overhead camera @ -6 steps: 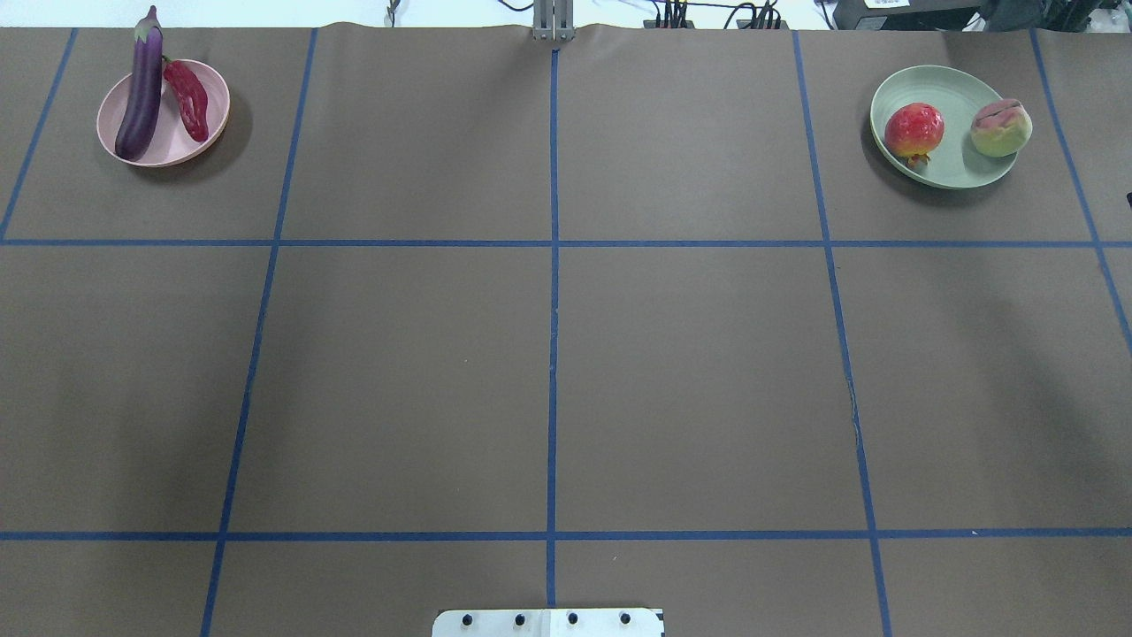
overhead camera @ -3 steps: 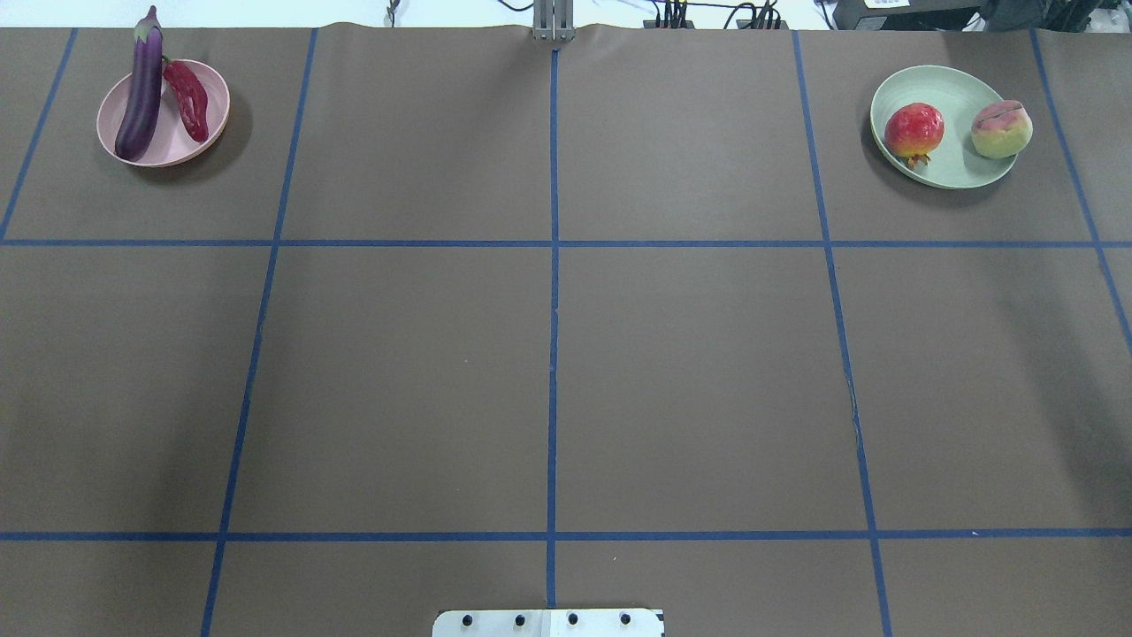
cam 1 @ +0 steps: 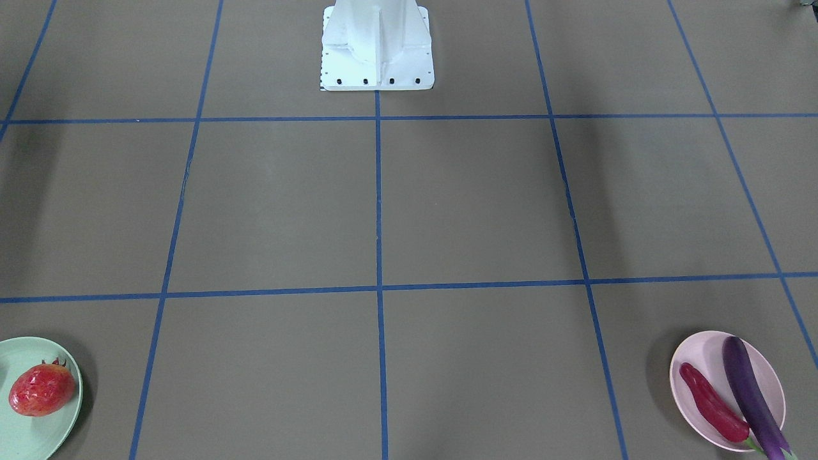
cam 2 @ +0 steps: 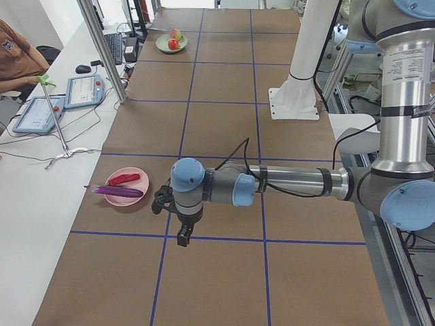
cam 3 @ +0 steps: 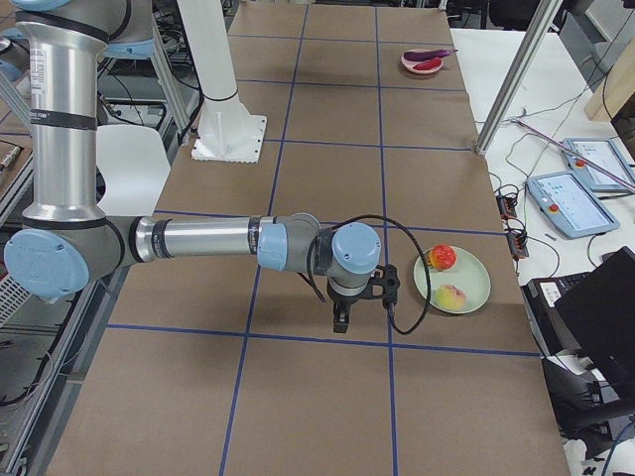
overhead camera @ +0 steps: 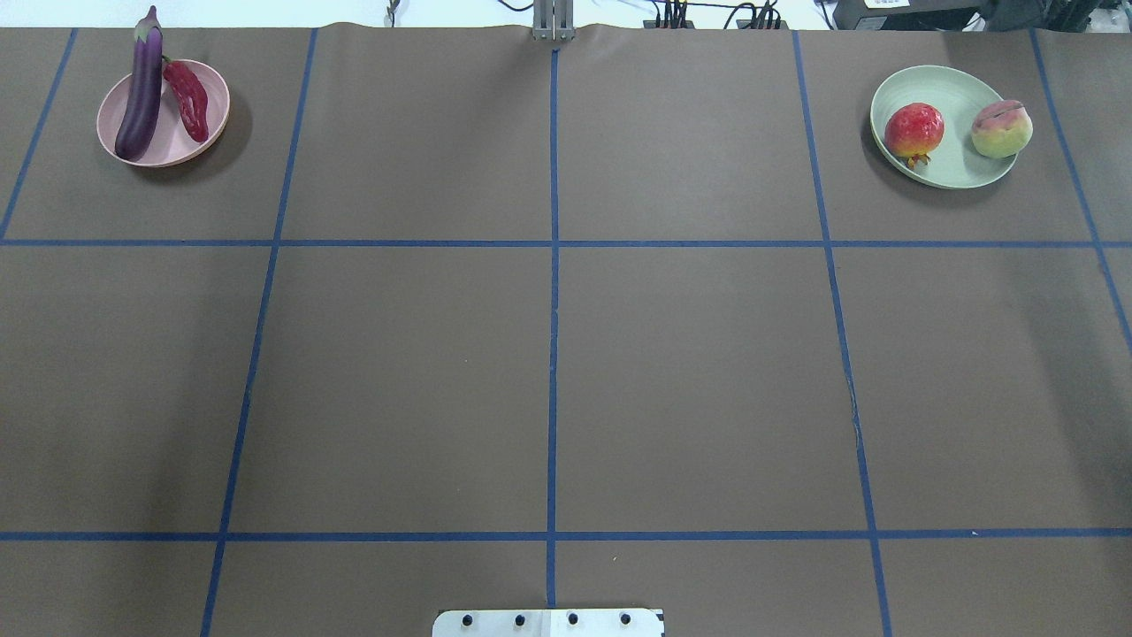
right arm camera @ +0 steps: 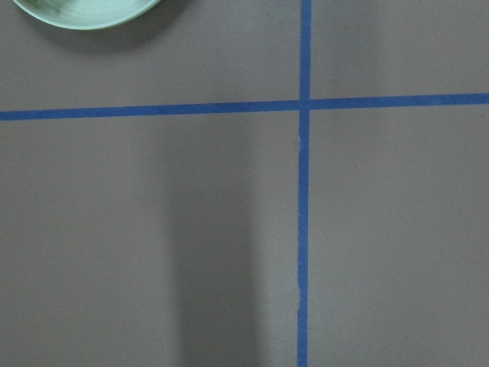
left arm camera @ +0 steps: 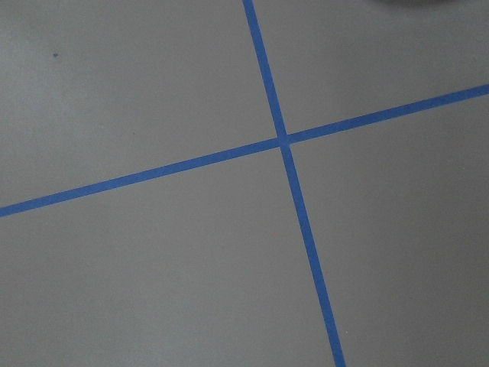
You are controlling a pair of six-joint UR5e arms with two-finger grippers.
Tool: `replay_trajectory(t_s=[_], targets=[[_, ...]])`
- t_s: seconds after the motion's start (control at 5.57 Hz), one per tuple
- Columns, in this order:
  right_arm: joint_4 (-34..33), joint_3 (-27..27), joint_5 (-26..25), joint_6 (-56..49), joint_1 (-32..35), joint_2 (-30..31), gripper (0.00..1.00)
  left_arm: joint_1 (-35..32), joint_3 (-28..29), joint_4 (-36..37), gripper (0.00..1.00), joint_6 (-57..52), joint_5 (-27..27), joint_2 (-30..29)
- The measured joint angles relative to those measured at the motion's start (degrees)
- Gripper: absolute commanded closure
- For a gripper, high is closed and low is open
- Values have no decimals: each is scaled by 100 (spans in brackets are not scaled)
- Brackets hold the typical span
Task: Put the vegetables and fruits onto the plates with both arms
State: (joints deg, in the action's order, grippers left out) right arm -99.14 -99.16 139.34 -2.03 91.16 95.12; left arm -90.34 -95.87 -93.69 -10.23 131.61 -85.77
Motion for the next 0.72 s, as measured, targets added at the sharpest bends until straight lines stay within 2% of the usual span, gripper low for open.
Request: replay_trajectory(t_s=[0.72], targets=[[9, 45, -143, 9, 7, -7, 0, 7, 7, -27, 0, -2, -3, 72]])
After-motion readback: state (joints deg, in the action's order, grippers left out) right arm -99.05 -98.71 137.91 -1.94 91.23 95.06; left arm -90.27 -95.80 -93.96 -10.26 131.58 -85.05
